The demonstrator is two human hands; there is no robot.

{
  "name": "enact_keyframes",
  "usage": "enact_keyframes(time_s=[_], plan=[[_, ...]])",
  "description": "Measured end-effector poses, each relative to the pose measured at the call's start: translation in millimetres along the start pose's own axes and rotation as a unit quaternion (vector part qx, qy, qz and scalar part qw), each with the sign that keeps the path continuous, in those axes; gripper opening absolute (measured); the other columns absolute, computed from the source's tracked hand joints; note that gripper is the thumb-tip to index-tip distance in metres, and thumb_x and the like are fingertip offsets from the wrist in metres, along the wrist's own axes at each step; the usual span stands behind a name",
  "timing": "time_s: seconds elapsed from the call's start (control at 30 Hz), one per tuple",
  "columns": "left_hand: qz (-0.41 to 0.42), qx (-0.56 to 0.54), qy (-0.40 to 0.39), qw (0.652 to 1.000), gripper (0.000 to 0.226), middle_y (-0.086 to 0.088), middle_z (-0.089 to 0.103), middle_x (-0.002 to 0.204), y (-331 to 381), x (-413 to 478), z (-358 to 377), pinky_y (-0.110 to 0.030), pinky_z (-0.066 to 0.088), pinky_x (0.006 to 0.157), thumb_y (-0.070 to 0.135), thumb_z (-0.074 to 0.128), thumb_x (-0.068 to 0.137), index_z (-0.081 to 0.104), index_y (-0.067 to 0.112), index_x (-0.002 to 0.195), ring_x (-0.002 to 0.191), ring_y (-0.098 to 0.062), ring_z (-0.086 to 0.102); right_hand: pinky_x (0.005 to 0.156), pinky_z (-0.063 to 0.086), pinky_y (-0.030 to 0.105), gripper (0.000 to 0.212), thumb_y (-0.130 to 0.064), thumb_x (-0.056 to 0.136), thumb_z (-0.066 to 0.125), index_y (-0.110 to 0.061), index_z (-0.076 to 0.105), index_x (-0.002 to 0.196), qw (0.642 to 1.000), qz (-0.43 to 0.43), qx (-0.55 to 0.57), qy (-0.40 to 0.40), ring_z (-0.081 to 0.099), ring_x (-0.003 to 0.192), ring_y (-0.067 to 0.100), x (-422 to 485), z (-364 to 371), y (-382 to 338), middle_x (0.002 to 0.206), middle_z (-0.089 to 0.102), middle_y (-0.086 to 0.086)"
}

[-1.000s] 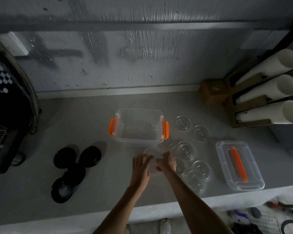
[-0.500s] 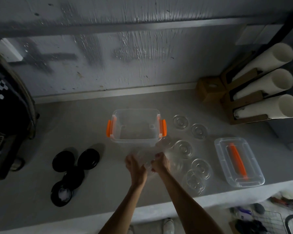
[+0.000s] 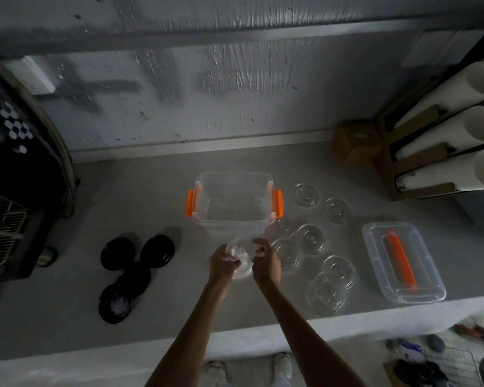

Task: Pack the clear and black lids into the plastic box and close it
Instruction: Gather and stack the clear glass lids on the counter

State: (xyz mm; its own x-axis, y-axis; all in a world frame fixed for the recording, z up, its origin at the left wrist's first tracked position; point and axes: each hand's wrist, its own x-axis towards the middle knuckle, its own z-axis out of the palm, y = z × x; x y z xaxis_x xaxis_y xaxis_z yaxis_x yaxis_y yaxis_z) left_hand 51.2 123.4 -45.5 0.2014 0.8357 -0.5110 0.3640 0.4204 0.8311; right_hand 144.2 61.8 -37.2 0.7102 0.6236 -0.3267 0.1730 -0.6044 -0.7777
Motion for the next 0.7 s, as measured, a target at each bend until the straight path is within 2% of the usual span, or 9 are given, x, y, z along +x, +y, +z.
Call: enact_keyframes(time_s=[0.1, 0.2, 0.23, 0.3, 0.37, 0.4, 0.53, 0.6, 0.7], plan=[[0.097, 0.037, -0.034, 0.994, 0.038, -0.001, 0.065, 0.109, -4, -16, -6, -0.029, 0.057, 0.081, -0.007, 0.06, 0.082, 0.061, 0.023, 0.105, 0.101, -0.019, 0.062, 0.076, 0.056, 0.033, 0.05, 0.004, 0.084, 0.056, -0.031, 0.058, 0.119, 0.999, -0.036, -0.033, 0.016, 0.065, 0.099, 0.016, -14, 2, 14, 0.119, 0.063, -0.006], [0.182, 0.074, -0.045, 0.98, 0.046, -0.006, 0.058, 0.117, -19, -31, -8, -0.033, 0.053, 0.095, -0.016, 0.049, 0.083, 0.058, 0.017, 0.114, 0.106, -0.019, 0.06, 0.079, 0.049, 0.015, 0.062, 0.016, 0.077, 0.054, -0.025, 0.061, 0.123, 0.998, -0.069, 0.01, 0.003, 0.06, 0.103, 0.017, -21, 7, 27, 0.119, 0.055, 0.001], [0.202, 0.091, -0.049, 0.974, 0.049, -0.006, 0.055, 0.118, -25, -34, -9, -0.032, 0.052, 0.096, -0.018, 0.05, 0.082, 0.057, 0.016, 0.117, 0.106, -0.018, 0.058, 0.083, 0.047, 0.013, 0.064, 0.02, 0.075, 0.051, -0.021, 0.062, 0.123, 0.997, -0.067, 0.024, -0.005, 0.059, 0.106, 0.018, -23, 8, 30, 0.12, 0.055, 0.003], [0.236, 0.128, -0.052, 0.962, 0.047, -0.004, 0.049, 0.118, -33, -37, -10, -0.028, 0.05, 0.094, -0.011, 0.06, 0.082, 0.057, 0.011, 0.123, 0.107, -0.016, 0.053, 0.092, 0.051, 0.024, 0.062, 0.023, 0.072, 0.048, -0.015, 0.065, 0.118, 0.997, -0.06, 0.041, -0.02, 0.061, 0.109, 0.02, -26, 12, 35, 0.12, 0.06, 0.006], [0.243, 0.141, -0.051, 0.959, 0.046, -0.004, 0.047, 0.118, -36, -37, -13, -0.025, 0.048, 0.096, -0.002, 0.071, 0.08, 0.058, 0.006, 0.123, 0.11, -0.015, 0.051, 0.09, 0.055, 0.035, 0.056, 0.021, 0.073, 0.047, -0.011, 0.067, 0.115, 0.997, -0.057, 0.047, -0.028, 0.065, 0.105, 0.023, -27, 15, 40, 0.116, 0.066, 0.008], [0.239, 0.141, -0.046, 0.96, 0.044, -0.005, 0.05, 0.118, -36, -36, -15, -0.026, 0.047, 0.099, 0.0, 0.072, 0.08, 0.059, 0.005, 0.121, 0.112, -0.015, 0.052, 0.088, 0.055, 0.034, 0.054, 0.019, 0.073, 0.048, -0.01, 0.067, 0.115, 0.997, -0.055, 0.047, -0.032, 0.066, 0.104, 0.024, -27, 16, 41, 0.114, 0.067, 0.009], [0.204, 0.152, -0.054, 0.966, 0.038, -0.008, 0.06, 0.121, -36, -30, -25, -0.035, 0.049, 0.101, 0.001, 0.064, 0.086, 0.057, 0.007, 0.123, 0.114, -0.017, 0.057, 0.079, 0.052, 0.024, 0.051, 0.02, 0.074, 0.05, -0.007, 0.061, 0.117, 0.995, -0.051, 0.065, -0.061, 0.063, 0.102, 0.024, -24, 18, 37, 0.116, 0.062, 0.01], [0.184, 0.153, -0.071, 0.968, 0.037, -0.007, 0.061, 0.121, -37, -28, -25, -0.034, 0.051, 0.099, 0.006, 0.065, 0.088, 0.055, 0.008, 0.123, 0.113, -0.018, 0.059, 0.081, 0.05, 0.024, 0.041, 0.017, 0.077, 0.055, -0.002, 0.058, 0.113, 0.995, -0.069, 0.051, -0.058, 0.06, 0.1, 0.023, -26, 21, 36, 0.111, 0.061, 0.01], [0.173, 0.161, -0.066, 0.969, 0.031, -0.003, 0.066, 0.114, -39, -28, -22, -0.032, 0.053, 0.092, 0.009, 0.066, 0.087, 0.058, 0.009, 0.116, 0.106, -0.016, 0.063, 0.073, 0.039, 0.01, 0.027, 0.017, 0.081, 0.052, 0.003, 0.054, 0.104, 0.992, -0.108, 0.007, -0.066, 0.054, 0.094, 0.023, -31, 24, 38, 0.103, 0.054, 0.011]])
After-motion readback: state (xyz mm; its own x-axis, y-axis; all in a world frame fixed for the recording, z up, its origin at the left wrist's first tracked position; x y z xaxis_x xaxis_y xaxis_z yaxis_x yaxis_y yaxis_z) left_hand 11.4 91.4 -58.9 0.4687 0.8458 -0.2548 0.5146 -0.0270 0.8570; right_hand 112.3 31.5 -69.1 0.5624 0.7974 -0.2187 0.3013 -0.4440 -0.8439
